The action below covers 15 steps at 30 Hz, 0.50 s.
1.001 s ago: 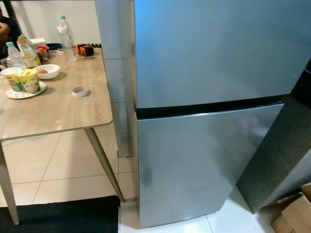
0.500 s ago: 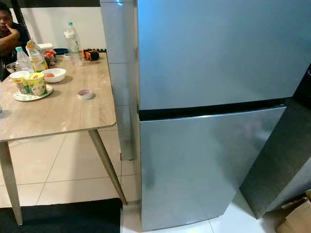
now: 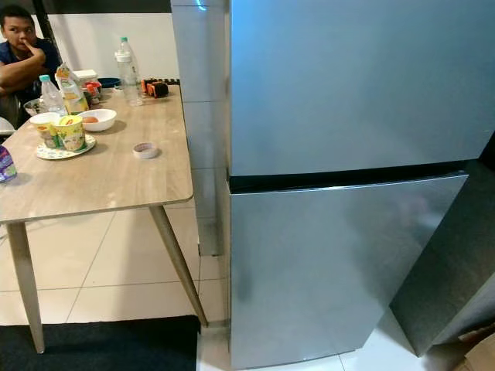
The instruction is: Restocking fridge
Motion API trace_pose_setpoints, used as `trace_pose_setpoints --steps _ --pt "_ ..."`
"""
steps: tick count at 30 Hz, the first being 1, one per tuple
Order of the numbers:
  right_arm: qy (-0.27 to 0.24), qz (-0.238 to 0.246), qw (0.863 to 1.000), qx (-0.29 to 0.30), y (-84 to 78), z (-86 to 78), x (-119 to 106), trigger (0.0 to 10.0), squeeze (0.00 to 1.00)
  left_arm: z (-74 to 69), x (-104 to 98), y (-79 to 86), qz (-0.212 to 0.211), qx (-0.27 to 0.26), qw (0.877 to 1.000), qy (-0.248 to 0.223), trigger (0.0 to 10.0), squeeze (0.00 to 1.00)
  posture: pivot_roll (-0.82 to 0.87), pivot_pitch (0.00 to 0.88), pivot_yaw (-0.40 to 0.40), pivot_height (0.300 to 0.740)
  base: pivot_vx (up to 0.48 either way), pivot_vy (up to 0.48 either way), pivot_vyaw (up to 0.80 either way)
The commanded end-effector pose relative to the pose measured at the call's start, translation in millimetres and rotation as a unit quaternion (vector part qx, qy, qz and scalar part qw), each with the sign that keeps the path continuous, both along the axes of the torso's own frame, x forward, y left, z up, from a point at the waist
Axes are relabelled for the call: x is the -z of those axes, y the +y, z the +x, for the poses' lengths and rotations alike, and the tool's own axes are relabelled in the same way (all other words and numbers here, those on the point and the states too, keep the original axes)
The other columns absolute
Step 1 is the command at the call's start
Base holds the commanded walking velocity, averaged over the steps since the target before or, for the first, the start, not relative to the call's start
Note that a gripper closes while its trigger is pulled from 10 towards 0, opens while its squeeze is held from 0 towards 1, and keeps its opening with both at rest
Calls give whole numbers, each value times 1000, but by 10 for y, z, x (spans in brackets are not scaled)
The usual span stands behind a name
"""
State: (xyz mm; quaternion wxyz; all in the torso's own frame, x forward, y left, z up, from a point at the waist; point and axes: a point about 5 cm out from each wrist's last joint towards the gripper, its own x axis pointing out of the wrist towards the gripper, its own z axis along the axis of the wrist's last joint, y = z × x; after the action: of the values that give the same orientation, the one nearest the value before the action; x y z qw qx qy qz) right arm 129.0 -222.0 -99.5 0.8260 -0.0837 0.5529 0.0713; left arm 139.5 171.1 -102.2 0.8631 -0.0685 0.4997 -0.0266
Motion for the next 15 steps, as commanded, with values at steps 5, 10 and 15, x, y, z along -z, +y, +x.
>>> trace_pose_setpoints --steps 5,10,15 --pt "5 -4 1000 -3 -24 -16 1 10000 0 -38 9 48 7 8 1000 5 10000 0 -101 0 13 734 0 0 -763" --pt "1 -5 1000 5 -32 -15 -1 10000 0 -35 8 48 7 9 1000 5 10000 0 -101 0 13 734 0 0 -763" --pt "1 -8 1000 0 -37 -14 -3 10000 0 -33 8 43 7 10 1000 5 10000 0 -103 0 14 734 0 0 0"
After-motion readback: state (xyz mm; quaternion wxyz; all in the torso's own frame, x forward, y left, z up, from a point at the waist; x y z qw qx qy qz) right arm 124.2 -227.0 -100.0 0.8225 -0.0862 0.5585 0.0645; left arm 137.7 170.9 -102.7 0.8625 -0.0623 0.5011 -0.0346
